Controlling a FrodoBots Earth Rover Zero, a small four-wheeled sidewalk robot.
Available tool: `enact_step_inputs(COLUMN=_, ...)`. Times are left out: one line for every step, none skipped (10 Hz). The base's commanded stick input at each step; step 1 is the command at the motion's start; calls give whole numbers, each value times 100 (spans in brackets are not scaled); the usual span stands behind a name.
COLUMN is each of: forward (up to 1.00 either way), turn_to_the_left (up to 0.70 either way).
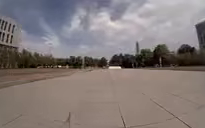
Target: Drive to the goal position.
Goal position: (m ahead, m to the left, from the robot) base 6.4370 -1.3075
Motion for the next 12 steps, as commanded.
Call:
enact_step_inputs(forward=100, turn_to_the_left=0)
enact_step_inputs(forward=100, turn_to_the_left=0)
enact_step_inputs(forward=100, turn_to_the_left=0)
enact_step_inputs(forward=100, turn_to_the_left=0)
enact_step_inputs(forward=100, turn_to_the_left=0)
enact_step_inputs(forward=100, turn_to_the_left=0)
enact_step_inputs(forward=100, turn_to_the_left=0)
enact_step_inputs(forward=100, turn_to_the_left=0)
enact_step_inputs(forward=100, turn_to_the_left=0)
enact_step_inputs(forward=100, turn_to_the_left=0)
enact_step_inputs(forward=100, turn_to_the_left=0)
enact_step_inputs(forward=100, turn_to_the_left=0)
